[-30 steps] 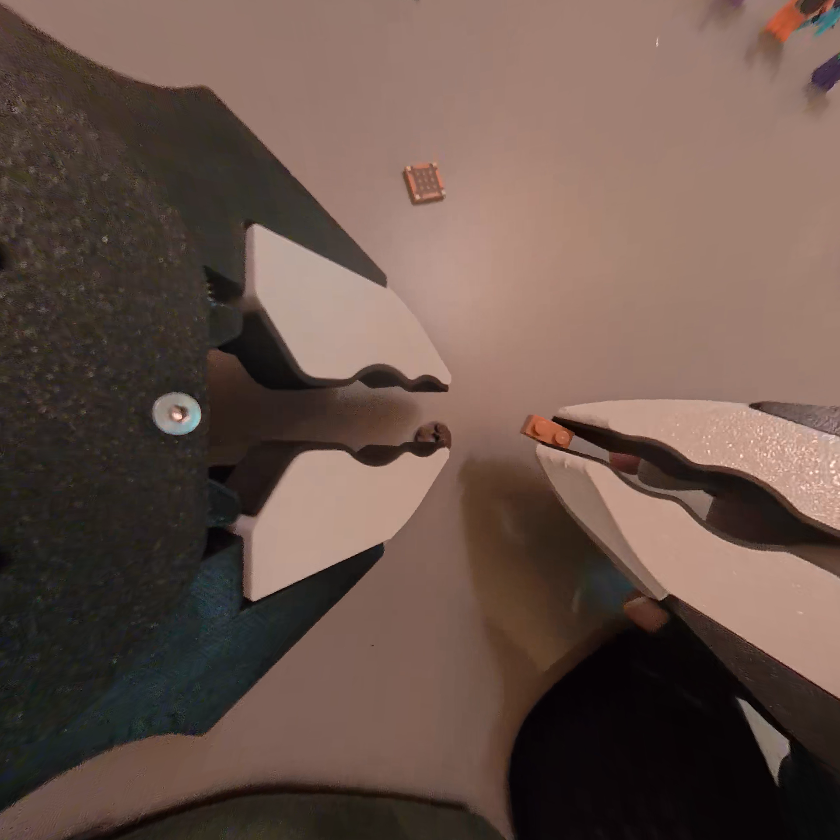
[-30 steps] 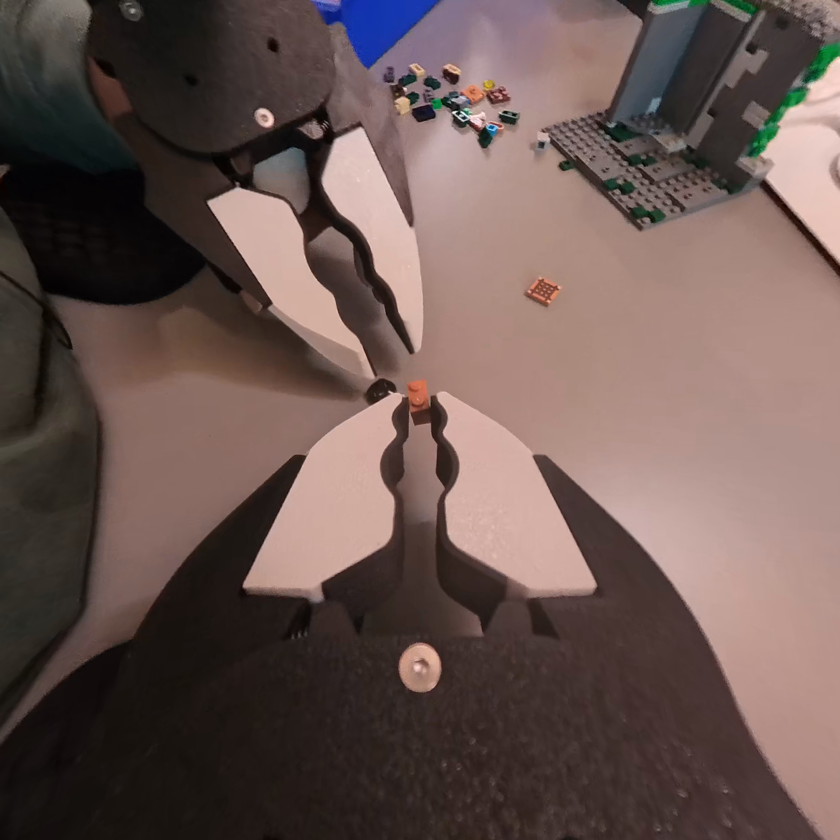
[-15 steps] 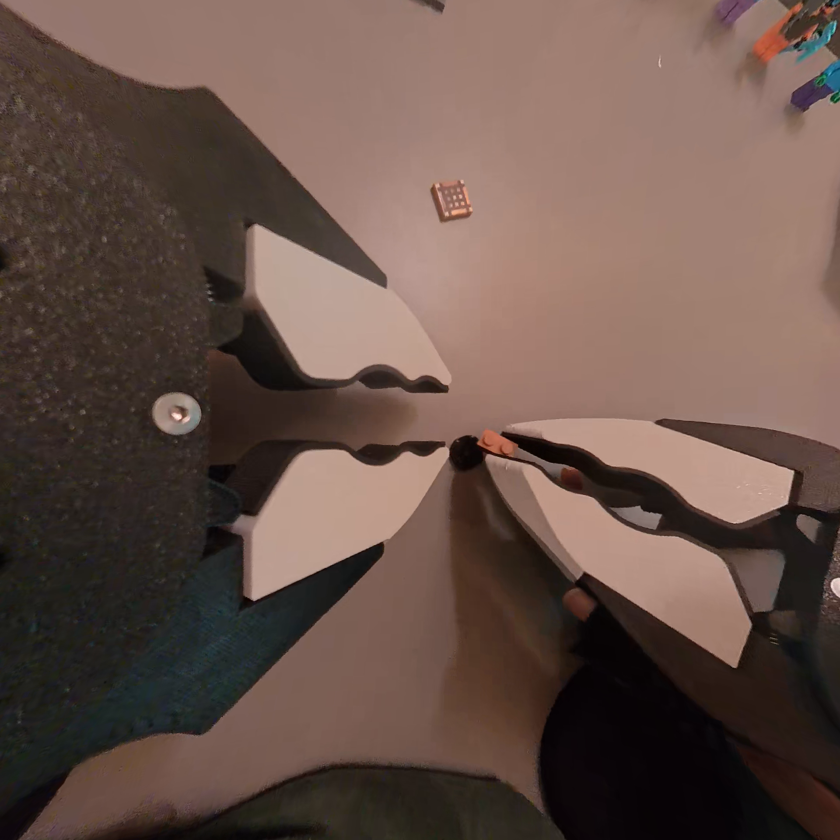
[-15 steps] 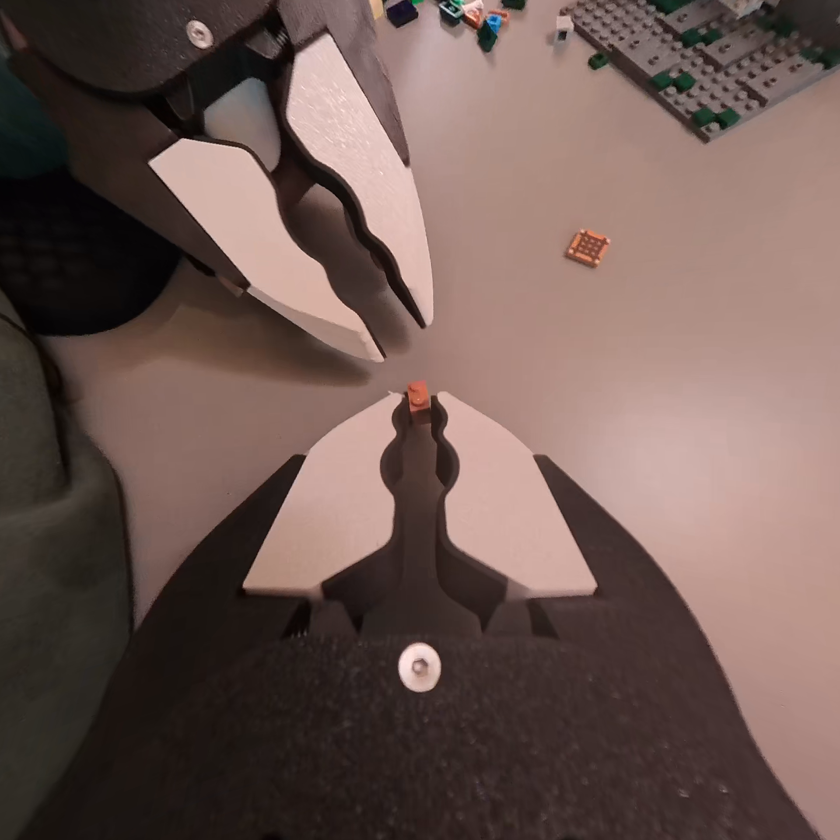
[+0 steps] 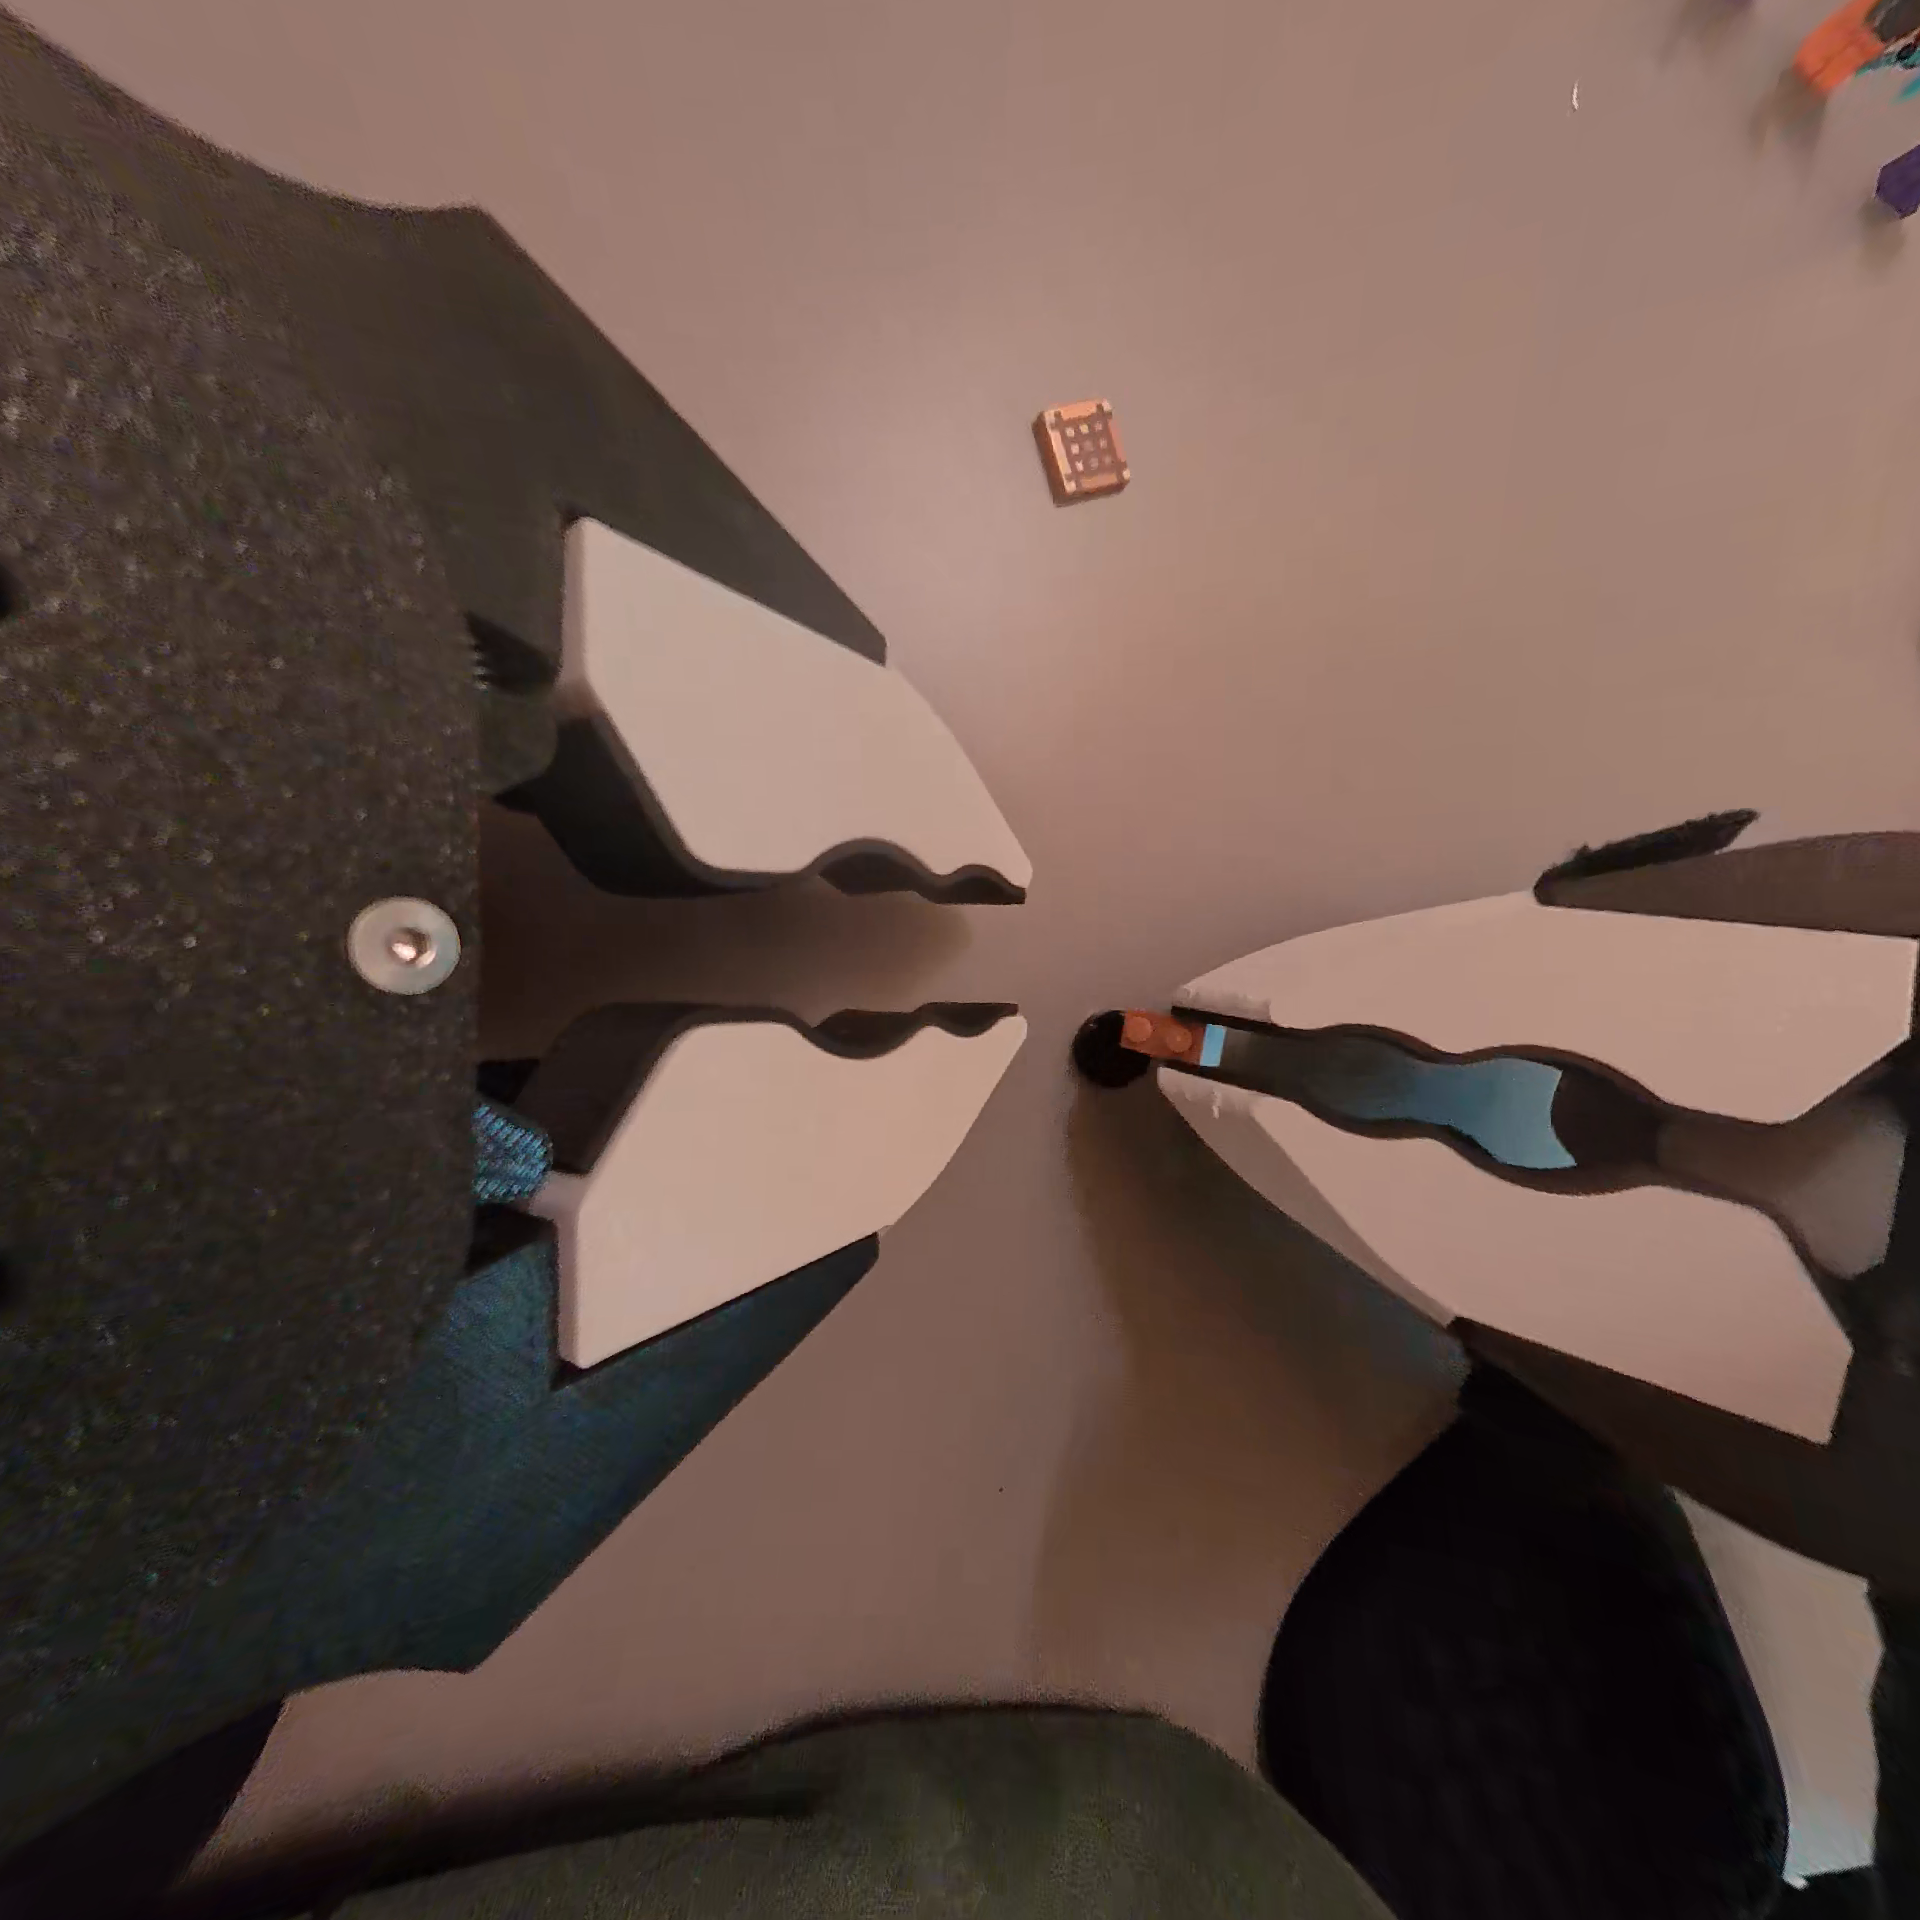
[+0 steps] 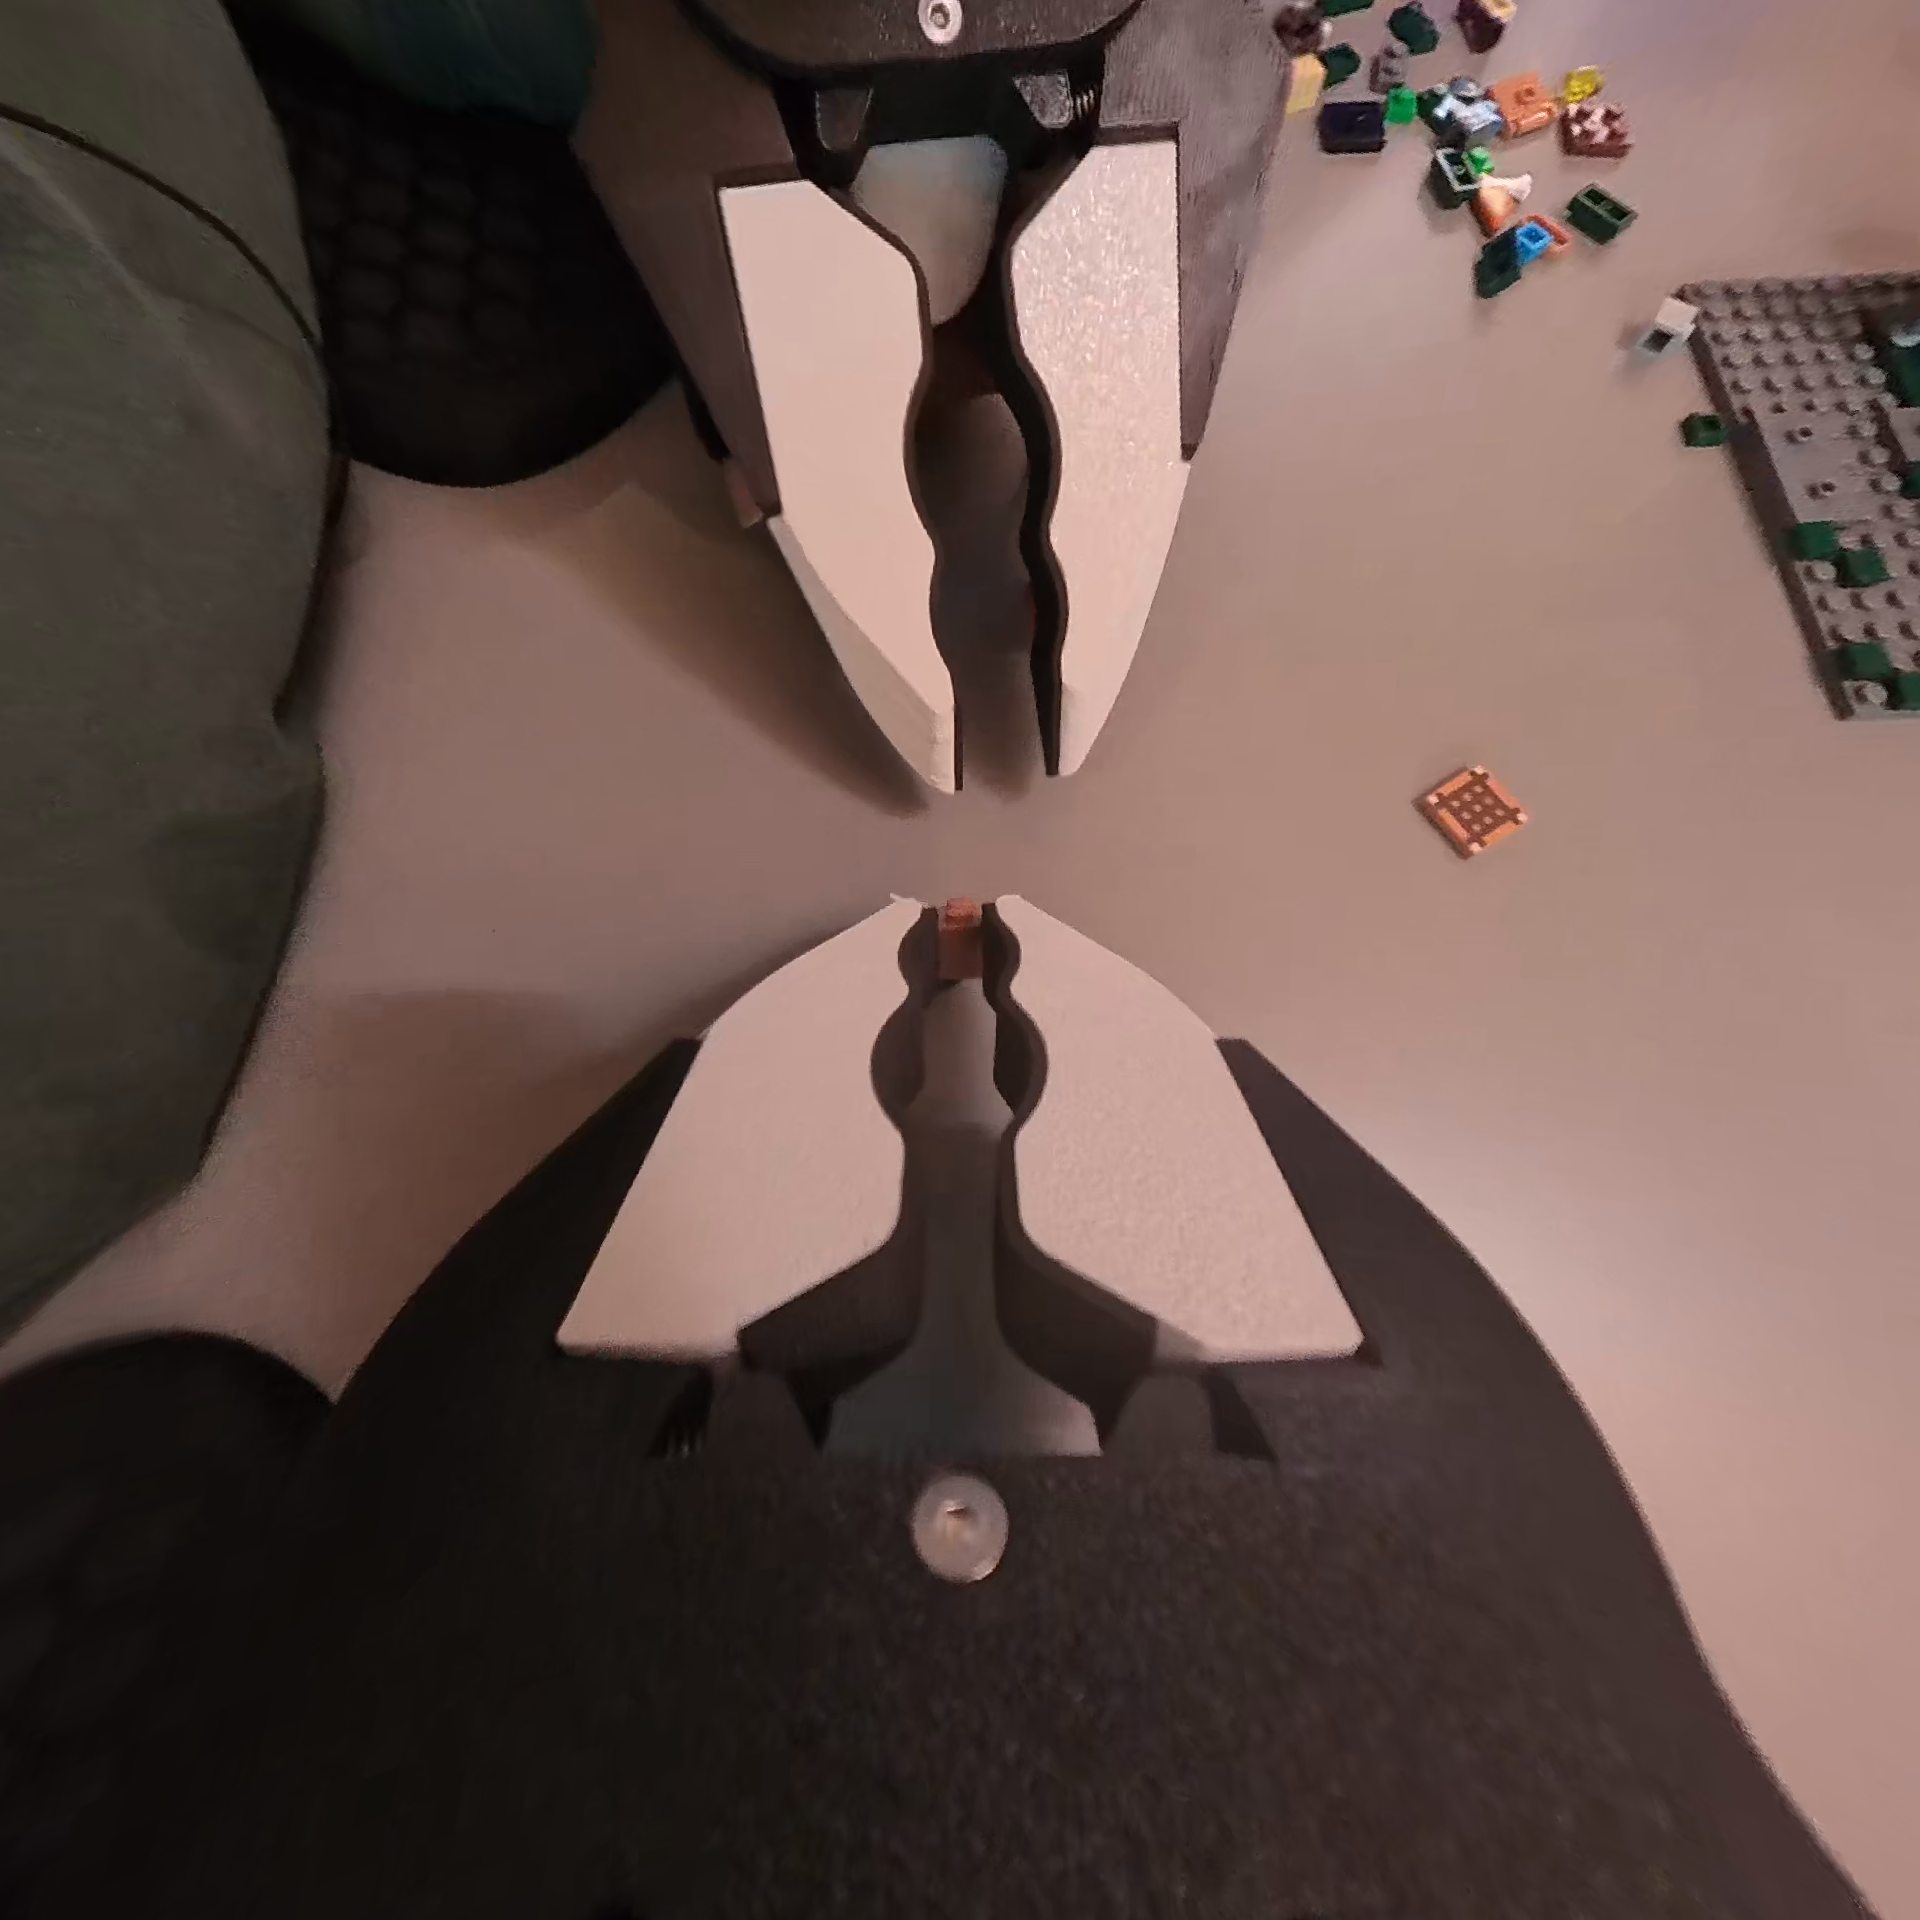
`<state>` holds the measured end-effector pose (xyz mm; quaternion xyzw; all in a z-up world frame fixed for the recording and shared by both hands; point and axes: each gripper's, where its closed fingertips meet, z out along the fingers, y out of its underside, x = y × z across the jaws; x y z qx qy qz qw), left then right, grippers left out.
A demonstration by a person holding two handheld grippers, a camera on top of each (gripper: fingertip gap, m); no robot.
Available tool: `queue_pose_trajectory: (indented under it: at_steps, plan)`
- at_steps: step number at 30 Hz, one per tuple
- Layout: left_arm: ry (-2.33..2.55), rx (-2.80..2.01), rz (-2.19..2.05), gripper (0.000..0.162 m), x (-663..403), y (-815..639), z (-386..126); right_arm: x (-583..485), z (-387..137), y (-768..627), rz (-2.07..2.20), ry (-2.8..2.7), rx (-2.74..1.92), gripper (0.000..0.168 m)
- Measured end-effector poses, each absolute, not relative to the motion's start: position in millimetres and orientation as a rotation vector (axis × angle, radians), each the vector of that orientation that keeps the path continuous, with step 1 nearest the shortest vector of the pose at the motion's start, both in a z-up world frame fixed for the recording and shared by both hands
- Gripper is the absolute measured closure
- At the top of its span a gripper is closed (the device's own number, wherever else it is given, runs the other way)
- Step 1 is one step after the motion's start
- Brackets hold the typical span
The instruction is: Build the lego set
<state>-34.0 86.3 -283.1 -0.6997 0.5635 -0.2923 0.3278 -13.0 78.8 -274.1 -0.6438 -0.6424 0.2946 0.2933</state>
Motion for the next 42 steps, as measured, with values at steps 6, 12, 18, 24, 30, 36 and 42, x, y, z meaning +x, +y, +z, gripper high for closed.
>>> queue_pose_trajectory:
  at_steps: [6,12,18,24,30,36,42]
  plan:
    - [1.479,-1.831,-0.824,0.144,-31.3,82.8,-282.5,-11.3,-277.1,78.9,0.877,-1.756,-1.680,0.161]
    - [1.521,-1.806,-0.839,0.143,-26.1,76.6,-283.1,-5.7,-283.7,76.6,0.861,-1.818,-1.663,0.159]
    - [1.511,-1.841,-0.856,0.144,-26.2,78.5,-285.6,0.0,-284.9,77.6,0.835,-1.847,-1.656,0.156]
    - [1.495,-1.852,-0.868,0.144,-26.6,79.9,-285.2,7.5,-282.4,79.4,0.772,-1.868,-1.687,0.154]
    - [1.495,-1.848,-0.873,0.144,-27.7,79.3,-284.9,10.2,-280.7,77.8,0.697,-1.881,-1.689,0.153]
    - [1.513,-1.838,-0.866,0.145,-27.8,77.3,-285.3,10.9,-274.2,76.5,0.697,-2.087,-1.498,0.149]
    - [1.525,-1.830,-0.867,0.146,-27.7,75.8,-285.5,12.9,-284.8,77.5,0.639,-2.431,-1.309,0.141]
